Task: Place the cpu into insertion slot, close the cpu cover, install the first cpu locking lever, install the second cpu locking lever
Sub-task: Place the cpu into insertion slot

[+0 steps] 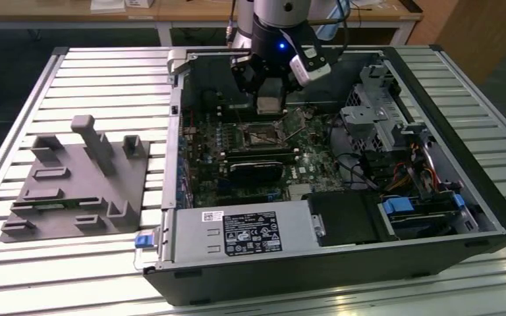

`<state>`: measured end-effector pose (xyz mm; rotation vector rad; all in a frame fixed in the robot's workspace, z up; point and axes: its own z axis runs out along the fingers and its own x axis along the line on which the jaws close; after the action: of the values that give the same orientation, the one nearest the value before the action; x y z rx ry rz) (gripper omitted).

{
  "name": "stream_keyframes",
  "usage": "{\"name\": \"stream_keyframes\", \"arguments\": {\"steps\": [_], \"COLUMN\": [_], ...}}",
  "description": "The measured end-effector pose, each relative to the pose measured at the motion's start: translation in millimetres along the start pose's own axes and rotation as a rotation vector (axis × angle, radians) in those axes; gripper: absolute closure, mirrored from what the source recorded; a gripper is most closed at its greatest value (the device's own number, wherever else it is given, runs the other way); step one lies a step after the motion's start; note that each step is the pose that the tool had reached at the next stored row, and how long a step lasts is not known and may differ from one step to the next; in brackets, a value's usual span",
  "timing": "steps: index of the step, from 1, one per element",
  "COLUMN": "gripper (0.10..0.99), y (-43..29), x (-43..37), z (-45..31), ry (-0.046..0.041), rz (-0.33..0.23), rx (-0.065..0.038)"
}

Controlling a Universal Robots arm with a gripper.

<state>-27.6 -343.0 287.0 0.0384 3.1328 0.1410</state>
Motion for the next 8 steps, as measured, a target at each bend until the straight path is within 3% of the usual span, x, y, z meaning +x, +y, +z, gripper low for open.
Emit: {"name": "stream_keyframes", "arguments": {"steps": [8], "gripper": [0.545], "y": [-0.4], "x": [0.1], "z": [4.5], "ry": [0.0000], "rz": [0.000], "rx": [0.000]}}
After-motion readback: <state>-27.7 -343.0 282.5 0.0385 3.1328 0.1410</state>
